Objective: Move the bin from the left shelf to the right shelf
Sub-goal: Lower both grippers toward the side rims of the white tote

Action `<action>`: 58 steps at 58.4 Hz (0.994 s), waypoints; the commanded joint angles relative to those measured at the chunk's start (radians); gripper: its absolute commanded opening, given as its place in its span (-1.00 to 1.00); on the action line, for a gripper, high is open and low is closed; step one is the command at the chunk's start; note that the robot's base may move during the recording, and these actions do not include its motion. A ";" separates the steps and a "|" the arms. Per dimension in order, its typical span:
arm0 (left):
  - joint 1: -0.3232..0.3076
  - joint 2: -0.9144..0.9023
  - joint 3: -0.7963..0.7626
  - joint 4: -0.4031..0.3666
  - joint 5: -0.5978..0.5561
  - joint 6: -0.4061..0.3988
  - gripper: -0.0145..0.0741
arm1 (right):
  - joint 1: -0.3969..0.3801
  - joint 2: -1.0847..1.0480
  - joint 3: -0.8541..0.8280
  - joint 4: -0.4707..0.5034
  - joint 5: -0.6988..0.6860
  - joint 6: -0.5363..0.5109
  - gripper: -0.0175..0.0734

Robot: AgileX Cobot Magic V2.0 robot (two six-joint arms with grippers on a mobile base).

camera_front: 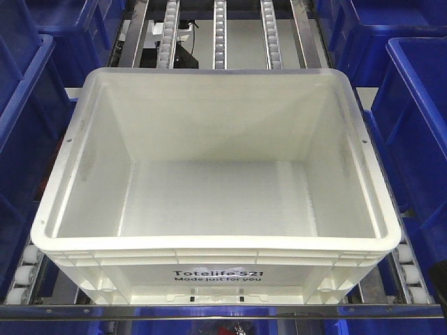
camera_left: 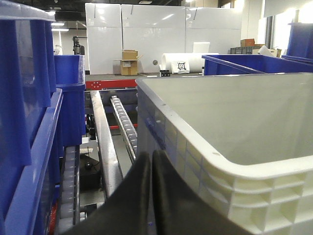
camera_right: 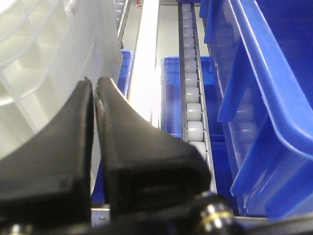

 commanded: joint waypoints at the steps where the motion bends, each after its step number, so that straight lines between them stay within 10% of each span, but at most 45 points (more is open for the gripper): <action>1: -0.002 -0.015 0.019 -0.007 -0.070 -0.008 -0.69 | -0.006 -0.011 0.018 -0.003 -0.075 -0.001 -0.63; 26: -0.002 -0.015 0.017 -0.007 -0.192 -0.011 -0.69 | -0.006 -0.011 0.016 0.055 -0.342 0.026 -0.63; 37: -0.002 -0.015 0.002 -0.007 -0.182 -0.143 -0.69 | -0.006 -0.011 0.003 0.054 -0.337 0.156 -0.63; 58: -0.002 0.138 -0.383 0.000 0.349 -0.215 -0.69 | -0.006 0.167 -0.391 0.042 0.188 0.021 -0.63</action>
